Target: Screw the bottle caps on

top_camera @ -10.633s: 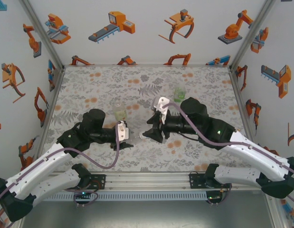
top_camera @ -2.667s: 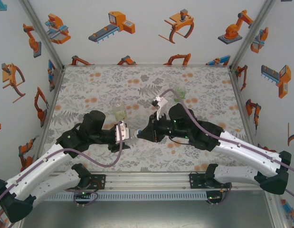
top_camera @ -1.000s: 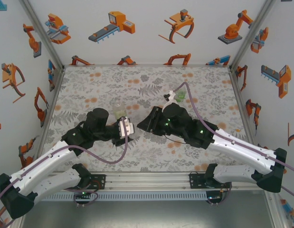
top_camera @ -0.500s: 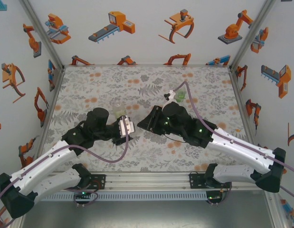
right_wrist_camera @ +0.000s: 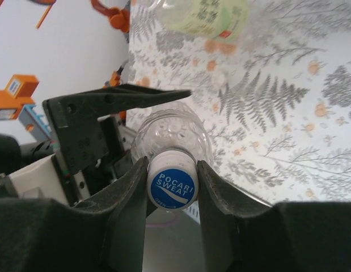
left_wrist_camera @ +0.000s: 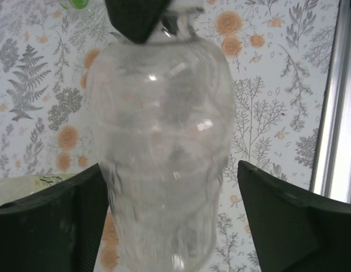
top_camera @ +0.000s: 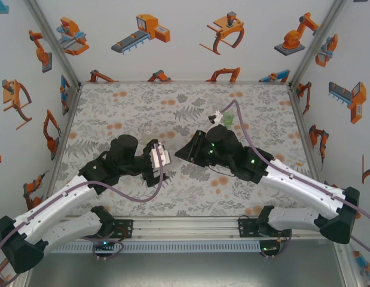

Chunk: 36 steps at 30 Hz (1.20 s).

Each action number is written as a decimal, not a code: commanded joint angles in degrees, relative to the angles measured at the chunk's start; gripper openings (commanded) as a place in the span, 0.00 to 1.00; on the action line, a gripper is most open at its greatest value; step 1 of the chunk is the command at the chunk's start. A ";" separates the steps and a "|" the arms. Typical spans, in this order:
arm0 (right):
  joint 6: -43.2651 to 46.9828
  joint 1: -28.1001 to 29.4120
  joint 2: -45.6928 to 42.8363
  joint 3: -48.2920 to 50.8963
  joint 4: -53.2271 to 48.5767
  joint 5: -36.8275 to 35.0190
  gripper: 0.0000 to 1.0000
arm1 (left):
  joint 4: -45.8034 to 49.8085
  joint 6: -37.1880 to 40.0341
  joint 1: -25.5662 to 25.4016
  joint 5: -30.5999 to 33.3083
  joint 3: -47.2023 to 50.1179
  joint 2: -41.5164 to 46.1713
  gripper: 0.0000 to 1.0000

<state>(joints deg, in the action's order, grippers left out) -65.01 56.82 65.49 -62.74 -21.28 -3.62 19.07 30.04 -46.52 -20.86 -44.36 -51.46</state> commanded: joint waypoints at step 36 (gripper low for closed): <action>55.58 -29.13 53.47 -54.39 -29.01 -4.15 0.13 | 15.98 -40.15 9.52 22.15 -2.98 11.09 0.85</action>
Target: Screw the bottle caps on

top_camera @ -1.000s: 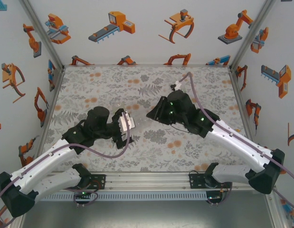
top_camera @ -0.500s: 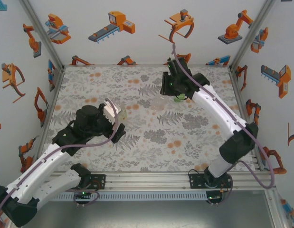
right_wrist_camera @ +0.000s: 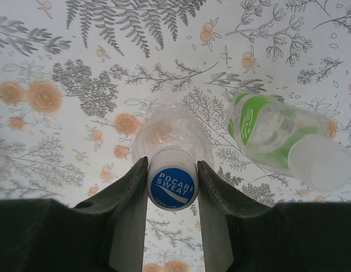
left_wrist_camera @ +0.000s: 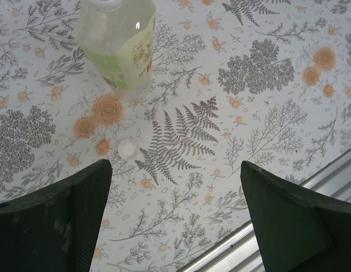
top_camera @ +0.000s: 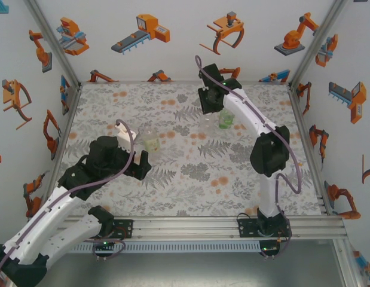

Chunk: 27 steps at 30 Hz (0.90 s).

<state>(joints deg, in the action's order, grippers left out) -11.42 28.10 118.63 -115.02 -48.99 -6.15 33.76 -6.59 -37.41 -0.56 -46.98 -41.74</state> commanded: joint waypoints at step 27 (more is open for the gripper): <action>0.03 -0.65 -5.02 -0.46 -0.20 -2.13 0.55 | 2.55 -12.24 0.37 6.98 1.89 -0.34 0.77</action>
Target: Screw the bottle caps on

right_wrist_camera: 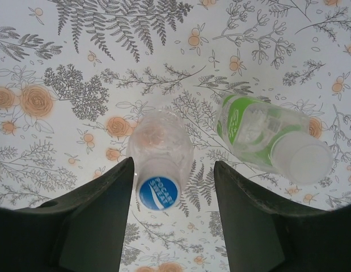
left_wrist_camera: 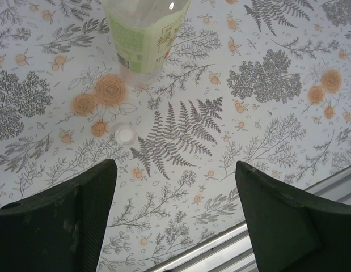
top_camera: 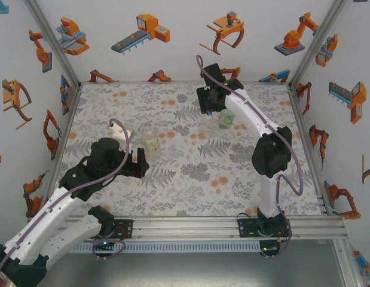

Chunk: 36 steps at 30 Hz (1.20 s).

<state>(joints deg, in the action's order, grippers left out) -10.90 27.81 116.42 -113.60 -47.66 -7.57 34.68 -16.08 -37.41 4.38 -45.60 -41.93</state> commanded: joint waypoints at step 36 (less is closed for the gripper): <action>-5.80 -0.36 -21.32 16.43 0.80 2.50 0.57 | -29.97 -8.86 -3.29 8.45 18.75 -16.61 0.67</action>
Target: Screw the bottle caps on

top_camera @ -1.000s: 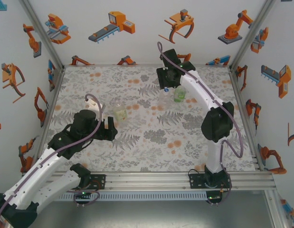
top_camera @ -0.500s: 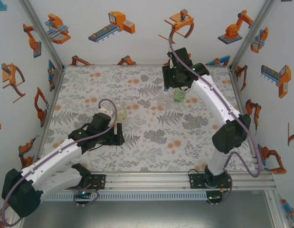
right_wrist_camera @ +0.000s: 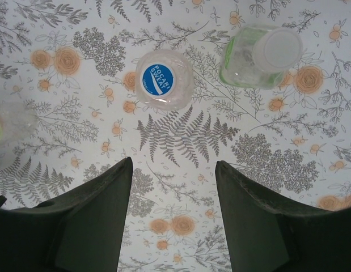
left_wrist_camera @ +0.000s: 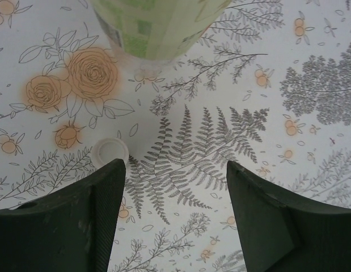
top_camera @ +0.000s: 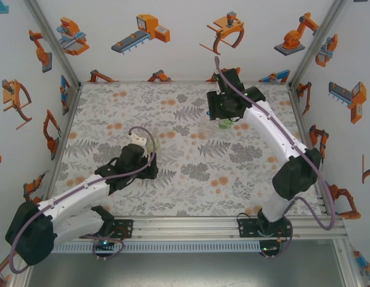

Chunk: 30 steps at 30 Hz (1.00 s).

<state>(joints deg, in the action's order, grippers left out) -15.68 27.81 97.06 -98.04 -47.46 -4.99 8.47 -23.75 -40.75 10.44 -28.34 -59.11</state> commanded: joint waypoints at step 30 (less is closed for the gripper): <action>-1.05 -0.37 -3.50 4.37 0.16 1.03 0.57 | -9.35 -3.29 0.36 -1.48 6.76 -5.94 0.67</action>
<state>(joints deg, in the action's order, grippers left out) -16.08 27.81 96.31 -94.02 -47.13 -4.03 -1.37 -25.41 -40.01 10.31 -22.37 -64.55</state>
